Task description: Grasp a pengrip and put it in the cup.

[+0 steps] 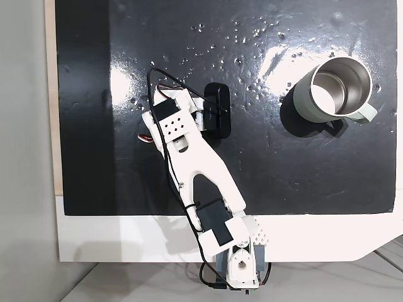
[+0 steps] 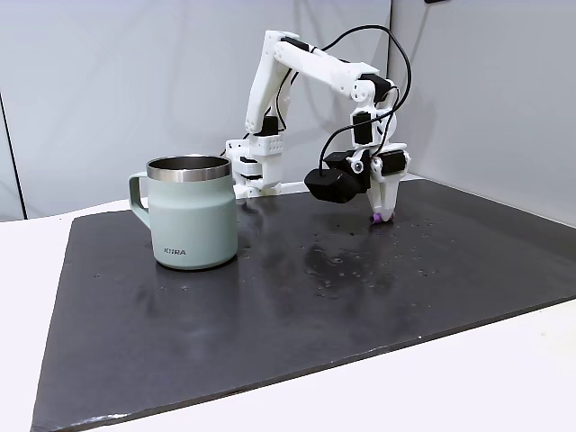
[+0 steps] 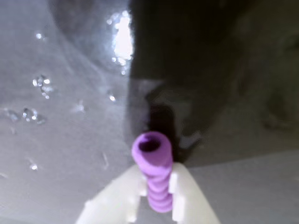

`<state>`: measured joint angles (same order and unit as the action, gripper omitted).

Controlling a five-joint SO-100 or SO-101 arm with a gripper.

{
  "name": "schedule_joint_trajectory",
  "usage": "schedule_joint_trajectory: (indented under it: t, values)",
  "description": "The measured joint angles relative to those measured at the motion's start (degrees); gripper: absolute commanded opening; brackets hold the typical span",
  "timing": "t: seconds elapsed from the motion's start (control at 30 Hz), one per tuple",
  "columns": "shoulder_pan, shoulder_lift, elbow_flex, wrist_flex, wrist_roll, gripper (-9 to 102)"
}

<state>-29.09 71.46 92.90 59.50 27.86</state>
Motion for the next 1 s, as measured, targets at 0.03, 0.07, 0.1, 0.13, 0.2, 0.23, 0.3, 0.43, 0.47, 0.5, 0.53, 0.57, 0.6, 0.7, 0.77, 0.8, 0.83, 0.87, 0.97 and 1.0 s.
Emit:
schedule_joint_trajectory:
  t: [0.03, 0.07, 0.1, 0.13, 0.2, 0.23, 0.3, 0.43, 0.47, 0.5, 0.53, 0.57, 0.6, 0.7, 0.77, 0.8, 0.83, 0.87, 0.97, 1.0]
  values:
    - [0.09, 0.09, 0.00, 0.00, 0.00, 4]
    - [0.35, 0.35, 0.00, 0.00, 0.00, 4]
    - [0.70, 0.62, 0.00, 0.00, -0.26, 4]
    - [1.23, 0.97, 0.00, 0.00, -0.53, 4]
    - [2.81, 2.02, 0.00, 2.29, -1.49, 3]
    - [3.69, 2.81, 0.00, 3.43, -2.29, 3]
    - [5.71, 4.92, -0.70, 5.36, -4.48, 2]
    - [10.99, 10.46, -3.08, 10.11, -10.46, 2]
    - [12.30, 11.78, -3.78, 11.51, -12.13, 2]
    - [13.62, 13.10, -4.57, 13.10, -13.62, 2]
    - [14.94, 14.41, -5.54, 14.94, -15.38, 2]
    - [16.35, 15.73, -6.50, 16.70, -17.05, 1]
    - [17.58, 16.88, -7.73, 18.54, -18.90, 1]
    - [21.71, 20.13, -10.72, 23.12, -24.26, 0]
    - [24.52, 21.97, -12.66, 25.14, -27.95, 0]
    - [25.93, 22.85, -13.62, 26.10, -29.71, 0]
    - [27.16, 23.82, -14.41, 26.98, -31.46, 0]
    - [28.56, 24.70, -15.21, 27.69, -33.05, 0]
    - [32.70, 27.51, -16.00, 29.18, -37.88, 0]
    - [34.37, 28.30, -16.08, 29.36, -39.46, 0]
